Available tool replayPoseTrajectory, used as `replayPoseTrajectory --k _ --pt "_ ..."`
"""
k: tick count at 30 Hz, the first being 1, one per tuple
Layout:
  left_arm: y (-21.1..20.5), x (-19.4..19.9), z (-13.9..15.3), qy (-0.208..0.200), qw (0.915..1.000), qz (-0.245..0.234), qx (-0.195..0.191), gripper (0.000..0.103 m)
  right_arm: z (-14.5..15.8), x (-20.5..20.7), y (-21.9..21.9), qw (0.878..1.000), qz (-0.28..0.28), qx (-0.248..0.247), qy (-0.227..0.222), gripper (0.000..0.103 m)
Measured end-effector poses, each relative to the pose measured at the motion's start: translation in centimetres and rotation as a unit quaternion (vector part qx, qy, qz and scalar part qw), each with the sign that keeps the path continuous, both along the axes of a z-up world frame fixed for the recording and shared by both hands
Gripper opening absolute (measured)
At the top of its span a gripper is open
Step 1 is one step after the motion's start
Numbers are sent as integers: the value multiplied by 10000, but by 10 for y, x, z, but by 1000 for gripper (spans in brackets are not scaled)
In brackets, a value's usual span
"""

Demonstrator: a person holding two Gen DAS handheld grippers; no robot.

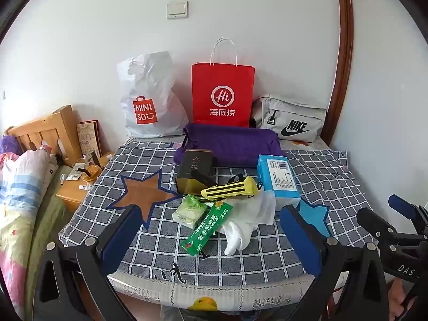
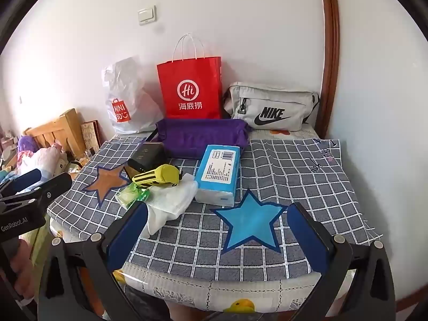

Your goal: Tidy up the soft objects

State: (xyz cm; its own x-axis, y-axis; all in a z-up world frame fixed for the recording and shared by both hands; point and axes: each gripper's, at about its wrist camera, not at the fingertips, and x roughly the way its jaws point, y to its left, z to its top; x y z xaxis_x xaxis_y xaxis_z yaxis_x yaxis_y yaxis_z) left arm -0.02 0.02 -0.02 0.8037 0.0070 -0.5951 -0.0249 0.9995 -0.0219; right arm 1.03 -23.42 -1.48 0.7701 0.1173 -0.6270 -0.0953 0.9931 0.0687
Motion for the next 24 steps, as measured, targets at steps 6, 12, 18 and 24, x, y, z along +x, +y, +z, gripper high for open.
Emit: replayPoseTrajectory --k 6,12,18,24 --pt "0 -4 3 -25 10000 -2 94 103 -2 -2 -1 10000 6 -3 -31 103" --pt "-1 -3 0 28 10000 -11 59 103 10 -7 0 10000 16 -22 -29 103" --pt "4 -7 7 -19 10000 34 53 103 9 -9 3 10000 39 -34 -86 103" --pt "5 -8 9 -37 10000 47 63 103 10 -10 4 9999 61 -28 -104 103"
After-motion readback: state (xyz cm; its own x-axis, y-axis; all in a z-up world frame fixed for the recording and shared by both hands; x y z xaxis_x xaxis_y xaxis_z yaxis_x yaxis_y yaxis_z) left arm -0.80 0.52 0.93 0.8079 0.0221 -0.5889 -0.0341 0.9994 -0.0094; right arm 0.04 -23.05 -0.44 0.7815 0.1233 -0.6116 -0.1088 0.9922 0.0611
